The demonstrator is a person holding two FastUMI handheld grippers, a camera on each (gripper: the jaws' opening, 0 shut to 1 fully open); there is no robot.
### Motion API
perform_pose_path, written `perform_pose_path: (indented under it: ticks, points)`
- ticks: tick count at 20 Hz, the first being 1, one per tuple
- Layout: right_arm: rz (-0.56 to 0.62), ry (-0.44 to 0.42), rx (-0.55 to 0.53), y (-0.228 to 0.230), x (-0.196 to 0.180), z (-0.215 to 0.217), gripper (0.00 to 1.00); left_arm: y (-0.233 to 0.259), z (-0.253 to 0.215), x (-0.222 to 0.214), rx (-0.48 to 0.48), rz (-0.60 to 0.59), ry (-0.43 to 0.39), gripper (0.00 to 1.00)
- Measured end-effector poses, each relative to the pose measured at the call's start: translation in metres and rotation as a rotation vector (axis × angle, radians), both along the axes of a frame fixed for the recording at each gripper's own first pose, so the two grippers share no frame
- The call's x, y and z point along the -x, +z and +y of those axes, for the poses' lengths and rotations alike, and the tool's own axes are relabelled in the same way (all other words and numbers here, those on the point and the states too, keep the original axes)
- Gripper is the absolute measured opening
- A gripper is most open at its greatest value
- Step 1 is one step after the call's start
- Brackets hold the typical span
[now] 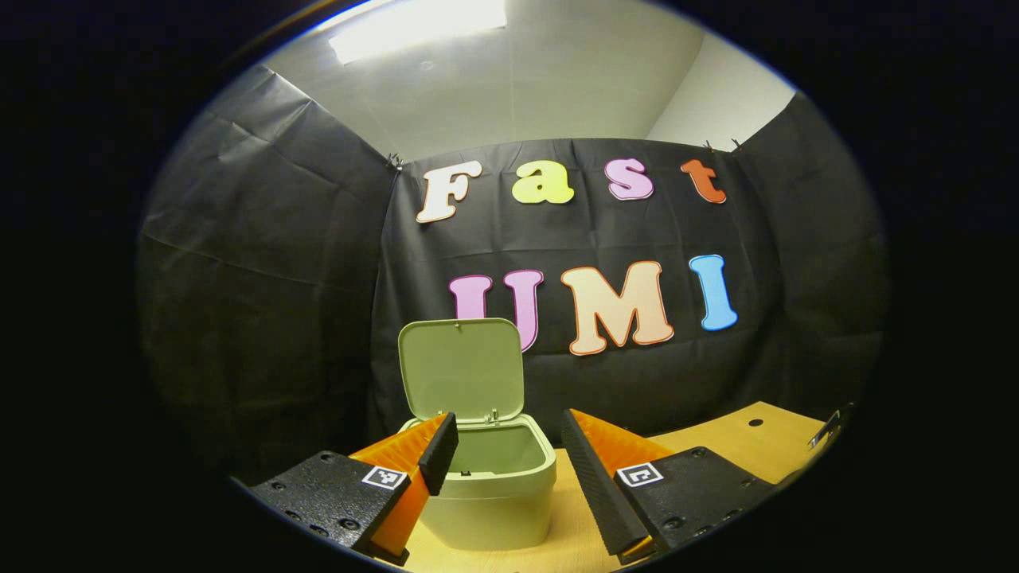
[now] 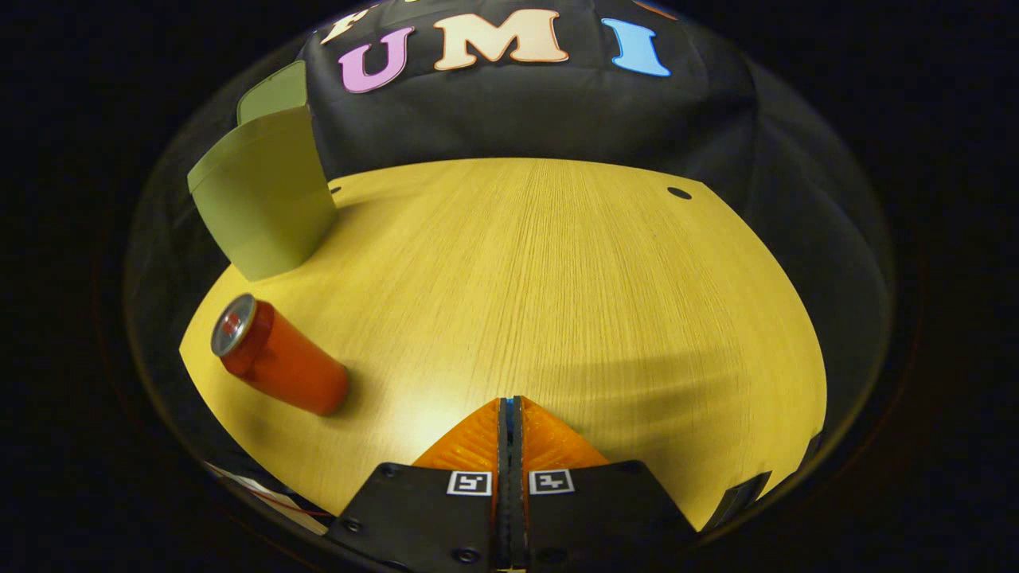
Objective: Press the lid of the desktop garbage bin to open it, pick up the crumpled paper on the desktop and throw it into the bin, then pick up the pop can on the desktop and drop it into the bin, and finally close the garbage bin lid.
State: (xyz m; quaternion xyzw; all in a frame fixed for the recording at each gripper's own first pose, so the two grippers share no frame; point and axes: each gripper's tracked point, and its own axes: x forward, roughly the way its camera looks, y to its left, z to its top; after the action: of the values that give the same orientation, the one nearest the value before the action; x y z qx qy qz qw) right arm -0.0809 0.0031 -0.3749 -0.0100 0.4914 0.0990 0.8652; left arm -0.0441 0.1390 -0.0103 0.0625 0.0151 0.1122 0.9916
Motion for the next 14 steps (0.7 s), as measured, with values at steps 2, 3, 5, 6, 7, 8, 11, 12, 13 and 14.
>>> perform_pose_path:
  ticks: [2, 3, 5, 6, 7, 8, 11, 12, 13, 14]
  points:
    - [-0.049, 0.004, -0.02, 0.02, -0.016, 0.008, 0.03, -0.001, 0.004, 0.002, 0.005, 0.0, 0.001, 0.82]
    - [-0.08, 0.01, -0.033, 0.032, -0.025, 0.012, 0.03, -0.003, 0.006, 0.001, 0.006, 0.001, 0.003, 0.82]
    - [-0.152, 0.019, -0.057, 0.061, -0.046, 0.023, 0.03, -0.009, 0.013, 0.003, 0.005, 0.004, 0.008, 0.82]
    - [-0.182, 0.025, -0.069, 0.075, -0.057, 0.029, 0.02, -0.012, 0.016, 0.004, 0.01, 0.007, 0.012, 0.8]
    - [-0.219, 0.028, -0.081, 0.091, -0.066, 0.035, 0.02, -0.015, 0.019, 0.005, 0.018, 0.01, 0.015, 0.82]
    - [-0.252, 0.035, -0.092, 0.106, -0.077, 0.043, 0.03, -0.018, 0.022, 0.006, 0.026, 0.012, 0.017, 0.8]
    - [-0.393, 0.086, -0.142, 0.176, -0.116, 0.094, 0.02, -0.028, 0.038, 0.012, 0.026, 0.027, 0.035, 0.82]
    - [-0.443, 0.116, -0.167, 0.202, -0.126, 0.118, 0.02, -0.032, 0.043, 0.017, 0.032, 0.034, 0.036, 0.82]
    - [-0.484, 0.147, -0.191, 0.223, -0.134, 0.14, 0.02, -0.038, 0.047, 0.023, 0.041, 0.045, 0.036, 0.82]
    - [-0.511, 0.166, -0.201, 0.233, -0.14, 0.155, 0.02, -0.043, 0.052, 0.028, 0.046, 0.056, 0.04, 0.82]
